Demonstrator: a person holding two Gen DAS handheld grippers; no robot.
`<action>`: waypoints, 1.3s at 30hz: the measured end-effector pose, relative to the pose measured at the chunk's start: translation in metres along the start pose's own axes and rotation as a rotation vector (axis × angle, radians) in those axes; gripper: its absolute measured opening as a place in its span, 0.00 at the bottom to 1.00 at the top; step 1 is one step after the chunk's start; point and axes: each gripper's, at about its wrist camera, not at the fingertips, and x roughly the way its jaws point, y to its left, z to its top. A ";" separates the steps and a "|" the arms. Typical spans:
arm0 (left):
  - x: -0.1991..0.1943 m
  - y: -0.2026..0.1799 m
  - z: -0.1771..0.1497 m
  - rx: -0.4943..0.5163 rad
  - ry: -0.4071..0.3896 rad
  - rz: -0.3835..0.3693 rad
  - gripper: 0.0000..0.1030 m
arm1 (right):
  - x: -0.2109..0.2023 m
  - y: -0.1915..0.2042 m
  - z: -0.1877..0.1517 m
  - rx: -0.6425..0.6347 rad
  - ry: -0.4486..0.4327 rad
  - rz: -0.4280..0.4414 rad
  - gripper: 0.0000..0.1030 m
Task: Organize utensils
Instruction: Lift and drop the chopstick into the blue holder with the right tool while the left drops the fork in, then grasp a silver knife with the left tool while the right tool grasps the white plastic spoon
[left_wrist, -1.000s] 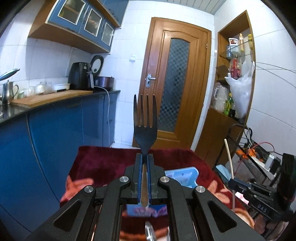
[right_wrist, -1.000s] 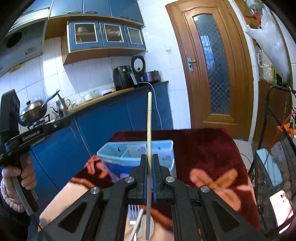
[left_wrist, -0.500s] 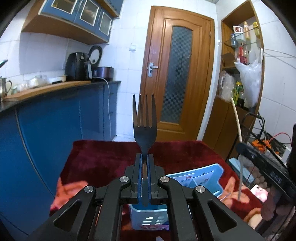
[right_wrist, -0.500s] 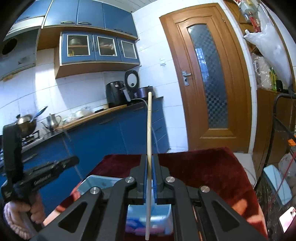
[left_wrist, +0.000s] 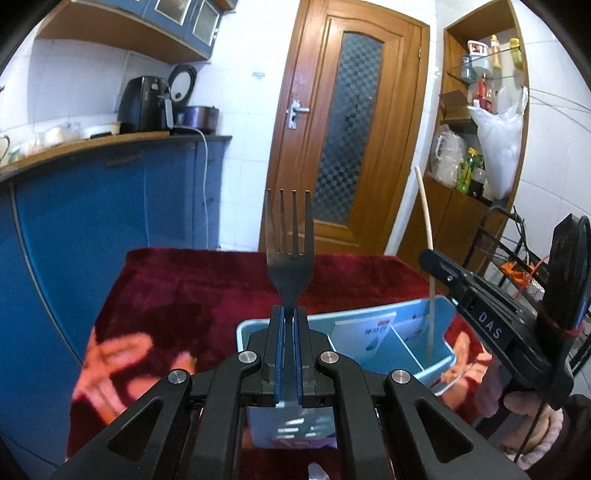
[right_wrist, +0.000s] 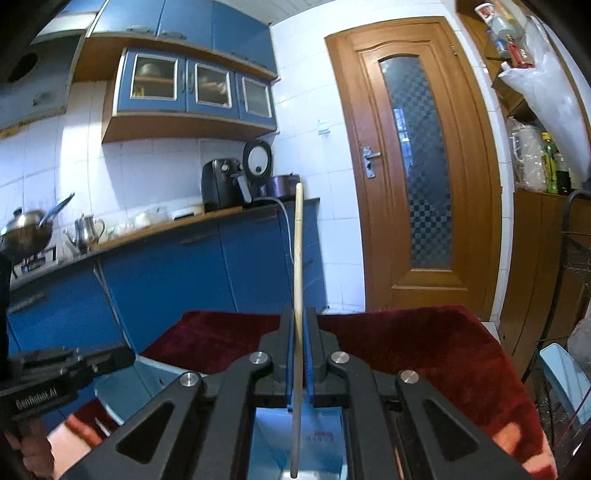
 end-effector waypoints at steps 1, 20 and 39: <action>0.000 0.000 -0.001 -0.001 0.006 0.008 0.05 | -0.002 -0.001 -0.002 -0.005 0.014 -0.003 0.06; -0.051 -0.009 -0.014 -0.008 0.017 0.037 0.33 | -0.055 -0.001 -0.008 0.022 0.091 0.050 0.27; -0.087 -0.024 -0.061 0.015 0.225 0.020 0.35 | -0.111 0.022 -0.038 0.007 0.329 0.008 0.27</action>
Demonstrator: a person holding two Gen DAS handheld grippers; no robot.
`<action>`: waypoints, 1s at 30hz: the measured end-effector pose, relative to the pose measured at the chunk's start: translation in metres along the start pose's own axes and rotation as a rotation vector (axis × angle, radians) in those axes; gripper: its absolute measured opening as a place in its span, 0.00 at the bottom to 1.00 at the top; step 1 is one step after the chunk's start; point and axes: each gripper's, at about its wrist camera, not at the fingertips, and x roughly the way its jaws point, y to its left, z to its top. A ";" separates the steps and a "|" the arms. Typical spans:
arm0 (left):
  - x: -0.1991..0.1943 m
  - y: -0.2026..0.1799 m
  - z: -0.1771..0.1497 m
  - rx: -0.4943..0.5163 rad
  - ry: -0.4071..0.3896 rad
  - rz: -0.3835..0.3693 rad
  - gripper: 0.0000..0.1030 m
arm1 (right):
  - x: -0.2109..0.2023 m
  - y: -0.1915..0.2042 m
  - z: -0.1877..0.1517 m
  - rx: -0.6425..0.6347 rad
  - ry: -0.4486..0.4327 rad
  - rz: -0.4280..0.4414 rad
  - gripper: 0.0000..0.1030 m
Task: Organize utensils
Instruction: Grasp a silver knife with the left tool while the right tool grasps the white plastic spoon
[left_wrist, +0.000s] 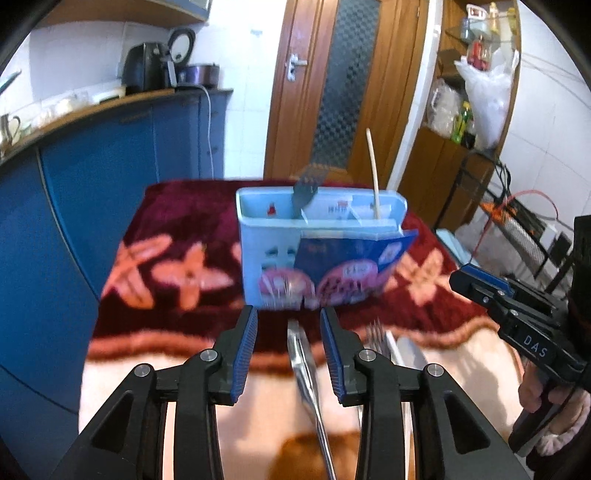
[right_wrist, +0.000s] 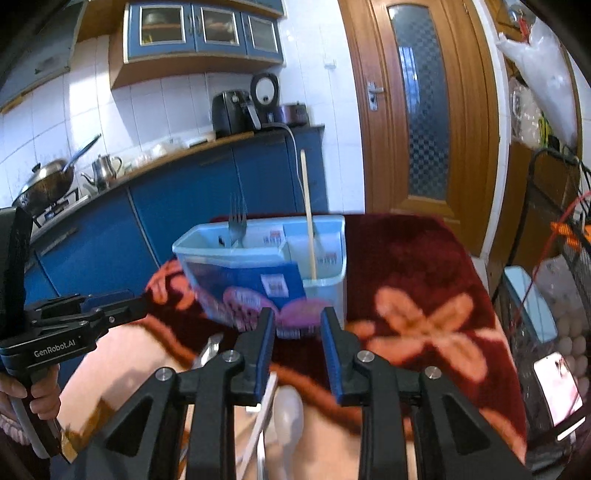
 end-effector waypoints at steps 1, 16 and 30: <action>0.002 0.000 -0.003 -0.001 0.015 -0.002 0.35 | 0.001 0.000 -0.003 0.003 0.022 0.002 0.27; 0.041 -0.007 -0.035 0.013 0.261 0.013 0.35 | 0.021 -0.005 -0.045 -0.023 0.325 -0.012 0.32; 0.069 -0.013 -0.043 0.002 0.396 -0.015 0.35 | 0.040 -0.002 -0.057 -0.050 0.499 0.023 0.36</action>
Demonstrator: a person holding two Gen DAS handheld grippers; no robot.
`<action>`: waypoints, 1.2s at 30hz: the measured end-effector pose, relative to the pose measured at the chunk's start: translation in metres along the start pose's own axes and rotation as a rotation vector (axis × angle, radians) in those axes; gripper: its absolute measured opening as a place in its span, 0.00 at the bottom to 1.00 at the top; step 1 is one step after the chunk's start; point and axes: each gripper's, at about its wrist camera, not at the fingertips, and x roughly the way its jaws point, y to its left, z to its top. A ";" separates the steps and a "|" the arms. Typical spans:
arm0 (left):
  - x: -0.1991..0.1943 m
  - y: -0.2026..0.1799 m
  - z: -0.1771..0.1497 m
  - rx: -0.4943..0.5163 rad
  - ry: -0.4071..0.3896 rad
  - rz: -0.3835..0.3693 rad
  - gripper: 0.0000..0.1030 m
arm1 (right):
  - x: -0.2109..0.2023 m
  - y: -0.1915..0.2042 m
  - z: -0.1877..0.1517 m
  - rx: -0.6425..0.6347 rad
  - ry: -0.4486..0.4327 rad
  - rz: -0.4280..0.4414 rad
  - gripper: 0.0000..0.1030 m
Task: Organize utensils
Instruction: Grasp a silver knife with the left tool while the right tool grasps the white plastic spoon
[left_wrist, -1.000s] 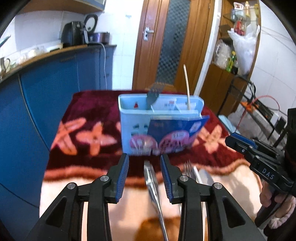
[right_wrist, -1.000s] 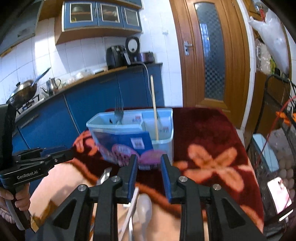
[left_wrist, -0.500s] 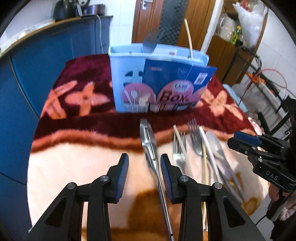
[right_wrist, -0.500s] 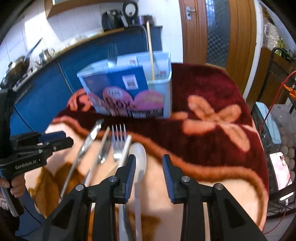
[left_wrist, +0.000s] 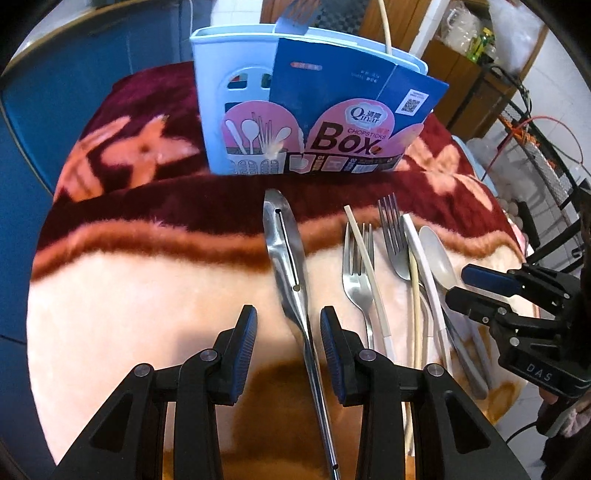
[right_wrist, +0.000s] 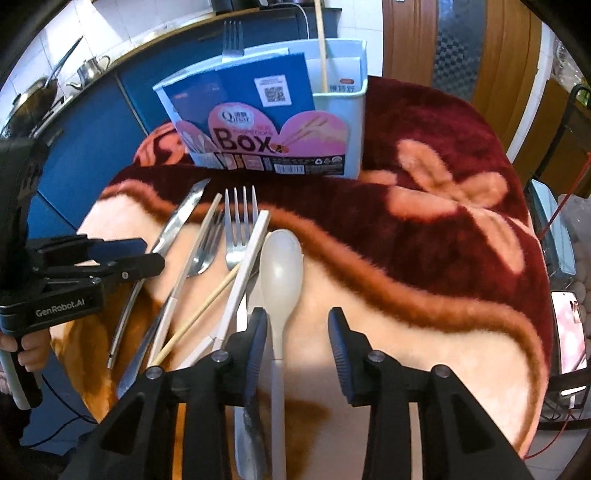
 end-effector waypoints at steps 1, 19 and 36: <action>0.000 -0.001 0.001 0.005 0.003 0.003 0.35 | 0.002 0.000 0.000 -0.003 0.009 0.000 0.36; 0.005 -0.003 0.005 0.011 -0.011 0.016 0.20 | 0.009 -0.007 0.008 0.032 0.023 0.000 0.14; -0.012 0.009 -0.019 -0.040 -0.188 -0.035 0.14 | -0.013 -0.015 -0.010 0.130 -0.126 0.084 0.07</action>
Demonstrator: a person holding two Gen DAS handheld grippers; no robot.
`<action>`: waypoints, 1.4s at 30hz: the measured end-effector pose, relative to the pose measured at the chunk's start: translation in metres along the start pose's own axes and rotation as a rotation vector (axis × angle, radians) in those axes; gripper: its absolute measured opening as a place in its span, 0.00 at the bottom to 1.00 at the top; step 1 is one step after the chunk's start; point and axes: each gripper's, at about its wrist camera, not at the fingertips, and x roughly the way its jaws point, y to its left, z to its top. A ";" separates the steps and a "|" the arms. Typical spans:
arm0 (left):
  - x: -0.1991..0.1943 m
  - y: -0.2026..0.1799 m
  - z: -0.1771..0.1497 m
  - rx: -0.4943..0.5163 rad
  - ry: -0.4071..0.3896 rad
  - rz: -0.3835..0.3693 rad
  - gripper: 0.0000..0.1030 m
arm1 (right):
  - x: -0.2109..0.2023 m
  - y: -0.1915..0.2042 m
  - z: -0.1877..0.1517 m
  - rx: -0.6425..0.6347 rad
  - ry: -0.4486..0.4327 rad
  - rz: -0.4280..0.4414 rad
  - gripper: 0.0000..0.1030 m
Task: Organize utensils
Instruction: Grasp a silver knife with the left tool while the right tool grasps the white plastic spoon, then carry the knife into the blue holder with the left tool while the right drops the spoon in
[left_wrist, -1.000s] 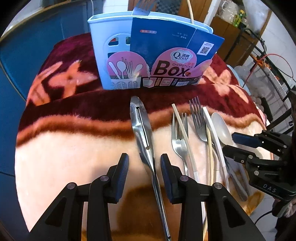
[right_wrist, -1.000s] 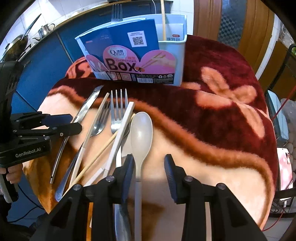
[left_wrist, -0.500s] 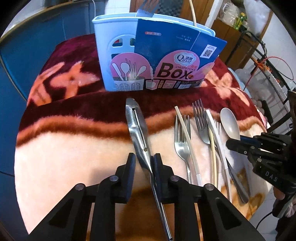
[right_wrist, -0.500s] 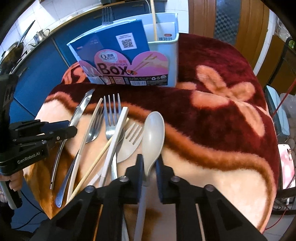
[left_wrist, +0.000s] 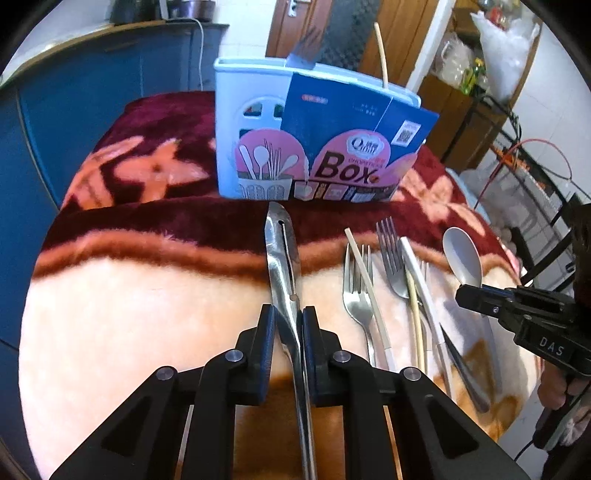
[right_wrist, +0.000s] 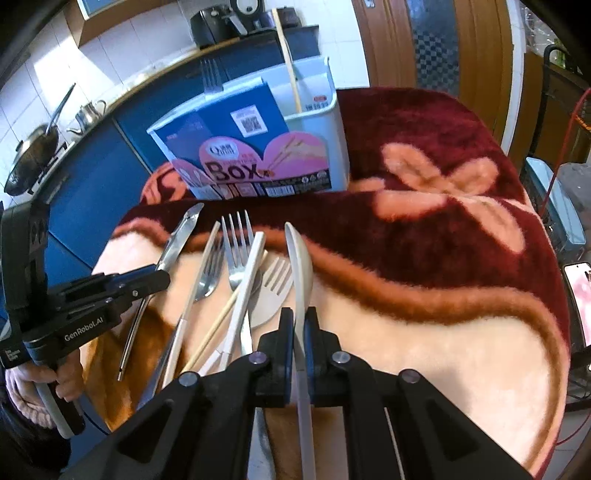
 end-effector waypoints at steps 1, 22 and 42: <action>-0.002 0.000 -0.001 -0.004 -0.010 -0.005 0.14 | -0.003 0.000 -0.001 0.002 -0.016 0.002 0.07; -0.083 0.007 0.032 -0.084 -0.480 -0.058 0.14 | -0.059 0.015 0.016 -0.030 -0.429 0.021 0.06; -0.094 0.002 0.129 -0.043 -0.680 0.033 0.14 | -0.064 0.006 0.061 -0.009 -0.553 0.042 0.06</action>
